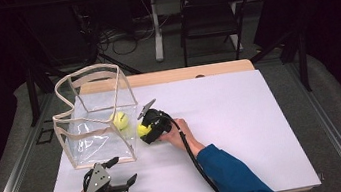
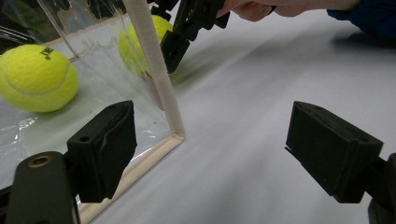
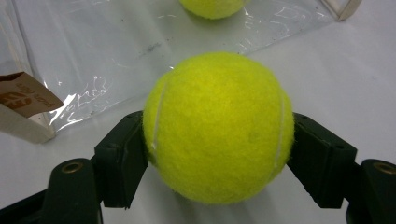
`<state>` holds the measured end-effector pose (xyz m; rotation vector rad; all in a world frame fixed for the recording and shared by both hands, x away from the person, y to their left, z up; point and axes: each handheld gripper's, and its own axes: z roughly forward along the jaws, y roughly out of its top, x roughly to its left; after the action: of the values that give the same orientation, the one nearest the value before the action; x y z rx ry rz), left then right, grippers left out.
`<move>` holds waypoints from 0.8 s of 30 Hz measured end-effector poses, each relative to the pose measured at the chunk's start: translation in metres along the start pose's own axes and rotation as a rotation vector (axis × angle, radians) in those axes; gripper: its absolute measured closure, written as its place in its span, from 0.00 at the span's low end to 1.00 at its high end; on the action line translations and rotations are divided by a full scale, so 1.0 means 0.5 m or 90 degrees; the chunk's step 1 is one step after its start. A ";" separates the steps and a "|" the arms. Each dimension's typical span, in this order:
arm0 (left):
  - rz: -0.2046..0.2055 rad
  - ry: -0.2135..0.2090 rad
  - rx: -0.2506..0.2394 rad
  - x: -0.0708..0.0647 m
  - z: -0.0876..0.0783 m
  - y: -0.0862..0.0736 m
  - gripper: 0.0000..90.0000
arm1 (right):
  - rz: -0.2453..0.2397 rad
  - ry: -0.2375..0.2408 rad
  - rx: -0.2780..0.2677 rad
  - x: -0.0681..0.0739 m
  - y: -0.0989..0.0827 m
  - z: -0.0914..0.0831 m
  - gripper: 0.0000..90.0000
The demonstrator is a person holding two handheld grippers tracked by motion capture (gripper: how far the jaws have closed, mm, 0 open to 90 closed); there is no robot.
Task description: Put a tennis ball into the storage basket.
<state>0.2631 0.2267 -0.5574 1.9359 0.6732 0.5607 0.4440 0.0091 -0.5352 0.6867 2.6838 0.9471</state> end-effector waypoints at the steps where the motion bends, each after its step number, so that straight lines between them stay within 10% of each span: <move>1: 0.000 0.001 0.000 0.001 0.000 0.000 0.18 | 0.000 -0.002 0.000 0.000 0.000 -0.001 0.29; 24: 0.000 0.000 0.001 0.000 0.000 0.000 0.18 | -0.011 -0.015 -0.001 0.001 -0.004 -0.040 0.29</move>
<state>0.2631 0.2266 -0.5574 1.9372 0.6744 0.5611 0.4361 -0.0027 -0.5209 0.6691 2.6643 0.9318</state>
